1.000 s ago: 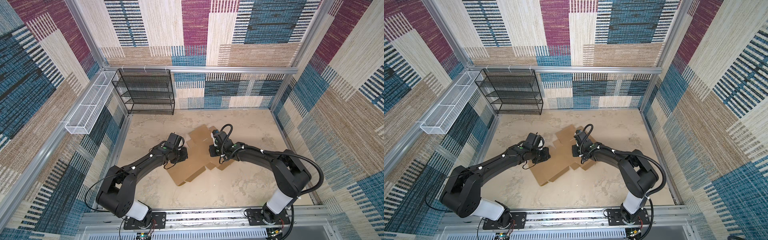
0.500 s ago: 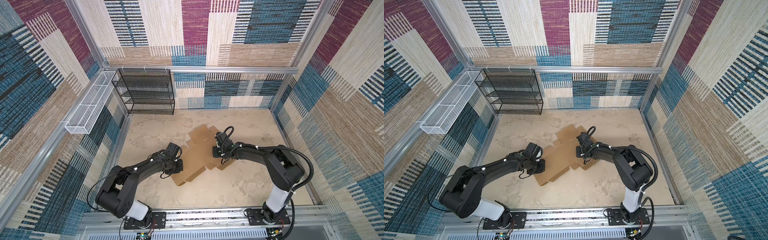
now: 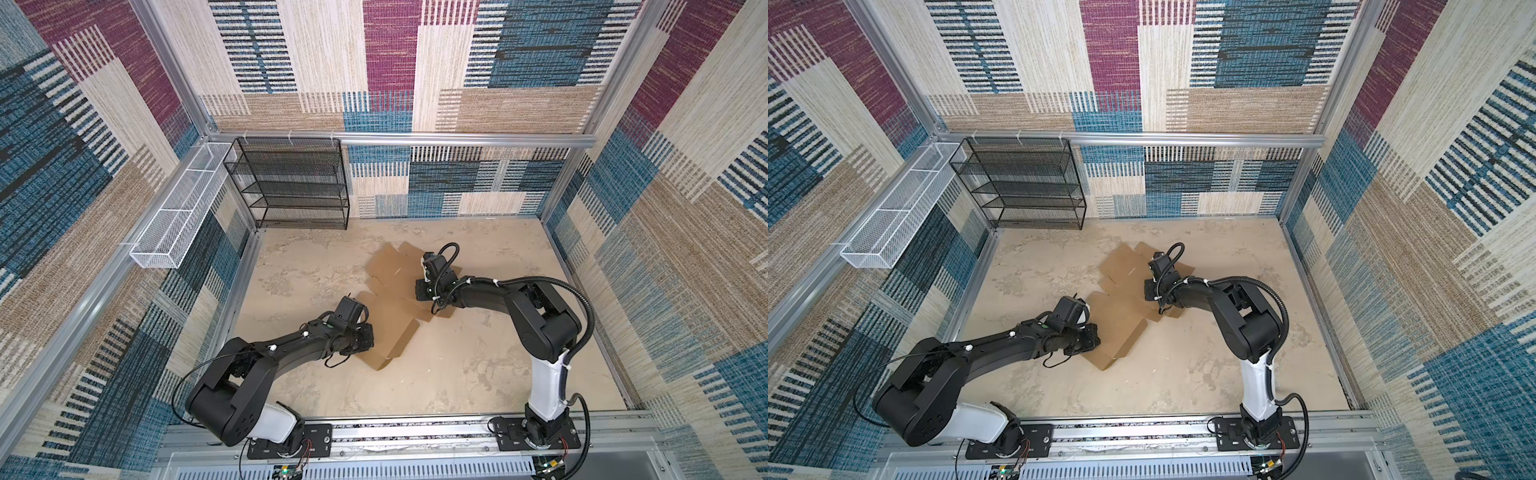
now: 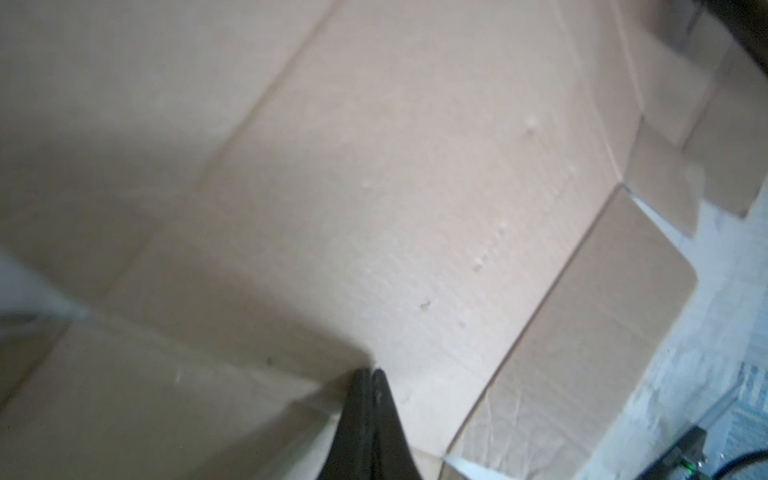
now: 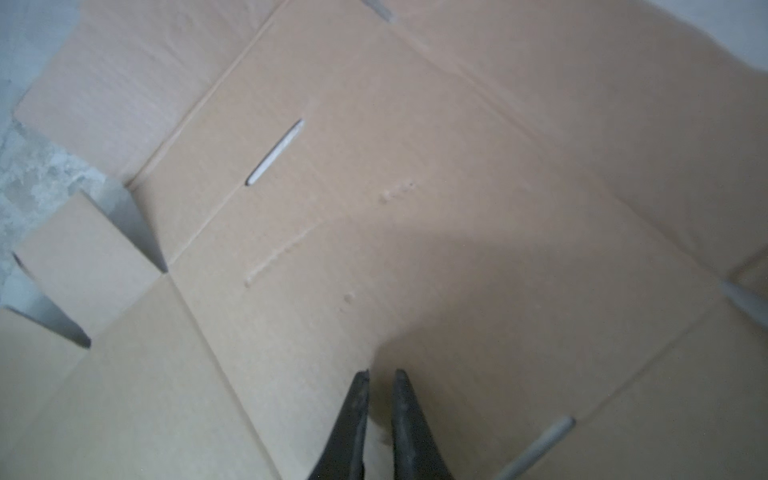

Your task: Fold the paper box

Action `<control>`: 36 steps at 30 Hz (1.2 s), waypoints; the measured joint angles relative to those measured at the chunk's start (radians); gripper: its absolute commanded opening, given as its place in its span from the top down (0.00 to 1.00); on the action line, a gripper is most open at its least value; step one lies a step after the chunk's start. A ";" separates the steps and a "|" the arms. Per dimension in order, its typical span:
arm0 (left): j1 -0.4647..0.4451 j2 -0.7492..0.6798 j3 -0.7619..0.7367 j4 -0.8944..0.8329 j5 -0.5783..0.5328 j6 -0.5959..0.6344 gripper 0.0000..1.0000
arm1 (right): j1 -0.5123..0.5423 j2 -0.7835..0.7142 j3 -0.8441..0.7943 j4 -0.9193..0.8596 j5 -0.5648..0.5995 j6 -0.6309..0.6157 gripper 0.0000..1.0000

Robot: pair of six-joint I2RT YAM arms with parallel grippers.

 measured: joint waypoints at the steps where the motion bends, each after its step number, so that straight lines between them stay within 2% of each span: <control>1: -0.024 -0.004 0.001 0.001 0.000 -0.022 1.00 | 0.000 0.015 0.016 0.008 -0.013 -0.011 0.85; 5: -0.101 -0.017 0.006 -0.017 -0.008 -0.099 1.00 | 0.002 0.059 0.066 0.025 -0.084 -0.033 0.84; 13: -0.209 -0.089 0.007 -0.084 -0.025 -0.232 1.00 | 0.003 0.081 0.125 -0.023 -0.112 -0.079 0.79; 17: -0.236 -0.126 0.023 -0.111 -0.044 -0.256 1.00 | 0.005 0.073 0.141 -0.063 -0.124 -0.088 0.76; 21: -0.217 -0.173 0.083 -0.192 -0.118 -0.232 1.00 | 0.024 -0.024 0.075 -0.106 -0.127 -0.087 0.75; 27: -0.130 -0.190 0.116 -0.276 -0.191 -0.126 1.00 | 0.111 -0.184 -0.059 -0.120 -0.106 -0.049 0.76; 31: -0.097 -0.164 0.107 -0.279 -0.196 -0.067 1.00 | 0.185 -0.262 -0.145 -0.122 -0.101 0.014 0.77; 36: -0.076 -0.130 0.081 -0.261 -0.220 -0.035 1.00 | 0.230 -0.303 -0.229 -0.114 -0.101 0.094 0.77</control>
